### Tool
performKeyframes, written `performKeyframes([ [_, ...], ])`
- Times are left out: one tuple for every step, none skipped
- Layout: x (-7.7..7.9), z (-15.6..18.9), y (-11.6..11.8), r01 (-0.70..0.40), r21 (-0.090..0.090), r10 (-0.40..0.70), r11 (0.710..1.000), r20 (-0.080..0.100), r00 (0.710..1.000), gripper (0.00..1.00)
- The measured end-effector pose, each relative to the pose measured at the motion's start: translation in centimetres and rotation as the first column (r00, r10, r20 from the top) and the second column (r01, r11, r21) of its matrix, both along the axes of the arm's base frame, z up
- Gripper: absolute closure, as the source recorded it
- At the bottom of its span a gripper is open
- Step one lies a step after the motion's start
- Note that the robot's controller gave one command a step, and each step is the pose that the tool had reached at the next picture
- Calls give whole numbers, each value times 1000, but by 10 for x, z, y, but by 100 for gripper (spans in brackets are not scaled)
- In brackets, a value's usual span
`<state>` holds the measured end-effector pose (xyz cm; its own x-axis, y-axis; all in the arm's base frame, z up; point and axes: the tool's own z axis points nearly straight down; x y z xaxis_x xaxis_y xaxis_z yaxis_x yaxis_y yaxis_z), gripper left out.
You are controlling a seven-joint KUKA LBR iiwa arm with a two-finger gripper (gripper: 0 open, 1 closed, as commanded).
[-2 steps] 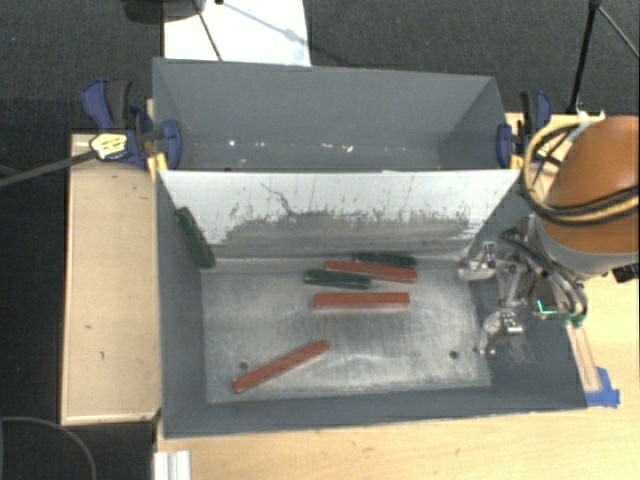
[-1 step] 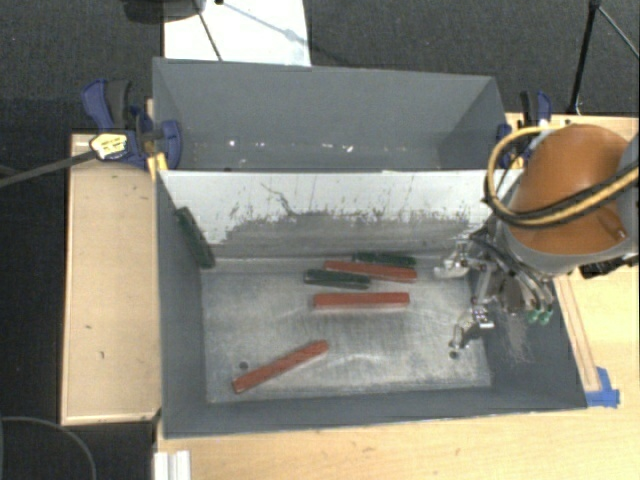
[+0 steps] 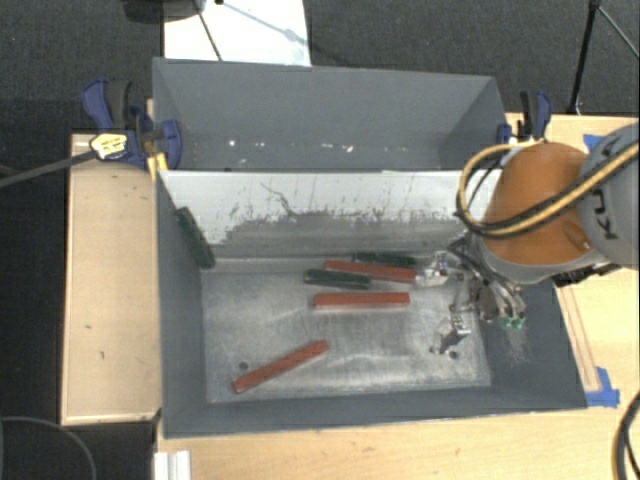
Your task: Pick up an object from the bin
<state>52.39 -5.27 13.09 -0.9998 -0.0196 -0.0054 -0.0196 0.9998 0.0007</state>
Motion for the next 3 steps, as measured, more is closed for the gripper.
performKeyframes([
  [45,-54,29,-99,-3,99,995,16,995,100],
  [45,-54,28,-100,-3,100,995,16,995,100],
  [34,143,7,-78,-2,78,997,1,997,100],
])
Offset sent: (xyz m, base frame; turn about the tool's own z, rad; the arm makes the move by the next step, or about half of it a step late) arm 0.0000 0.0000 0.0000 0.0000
